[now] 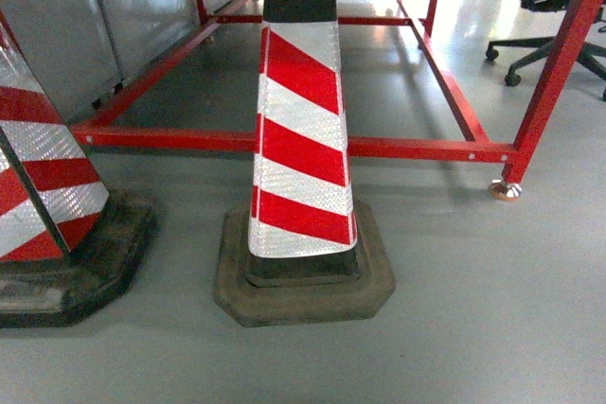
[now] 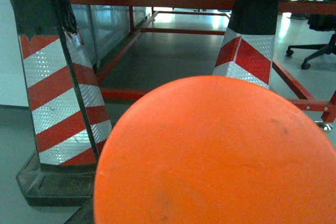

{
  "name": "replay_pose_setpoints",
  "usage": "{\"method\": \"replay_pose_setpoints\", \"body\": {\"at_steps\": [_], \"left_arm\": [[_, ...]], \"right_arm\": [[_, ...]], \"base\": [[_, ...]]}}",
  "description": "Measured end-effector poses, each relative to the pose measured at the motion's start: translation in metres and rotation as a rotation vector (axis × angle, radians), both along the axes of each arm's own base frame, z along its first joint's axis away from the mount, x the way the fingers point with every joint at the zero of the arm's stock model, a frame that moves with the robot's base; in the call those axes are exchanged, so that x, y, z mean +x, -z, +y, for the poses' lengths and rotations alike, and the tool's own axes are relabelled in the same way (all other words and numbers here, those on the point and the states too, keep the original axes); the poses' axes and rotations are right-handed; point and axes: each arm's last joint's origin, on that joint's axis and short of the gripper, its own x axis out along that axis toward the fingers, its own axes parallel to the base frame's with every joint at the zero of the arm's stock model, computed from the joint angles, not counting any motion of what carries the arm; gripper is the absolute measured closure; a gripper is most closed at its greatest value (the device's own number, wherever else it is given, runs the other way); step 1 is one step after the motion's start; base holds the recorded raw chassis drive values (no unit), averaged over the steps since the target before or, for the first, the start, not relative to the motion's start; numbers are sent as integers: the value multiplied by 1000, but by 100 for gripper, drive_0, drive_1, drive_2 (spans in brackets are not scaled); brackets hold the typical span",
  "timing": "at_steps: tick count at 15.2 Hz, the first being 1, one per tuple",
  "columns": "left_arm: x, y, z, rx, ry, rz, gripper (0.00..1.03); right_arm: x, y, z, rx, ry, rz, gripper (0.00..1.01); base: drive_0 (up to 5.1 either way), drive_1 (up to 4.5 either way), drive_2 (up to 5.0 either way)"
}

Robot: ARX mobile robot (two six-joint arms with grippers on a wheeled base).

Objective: Pick capacitor and pack into box

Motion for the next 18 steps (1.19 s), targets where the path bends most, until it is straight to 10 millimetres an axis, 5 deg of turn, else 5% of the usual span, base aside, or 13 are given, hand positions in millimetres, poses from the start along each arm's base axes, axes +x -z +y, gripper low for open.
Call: {"method": "replay_pose_setpoints", "body": {"at_steps": [18], "left_arm": [[0,0,0,11,1,0,59]], "right_arm": [[0,0,0,1,1,-1,3]], "base": [[0,0,0]]}}
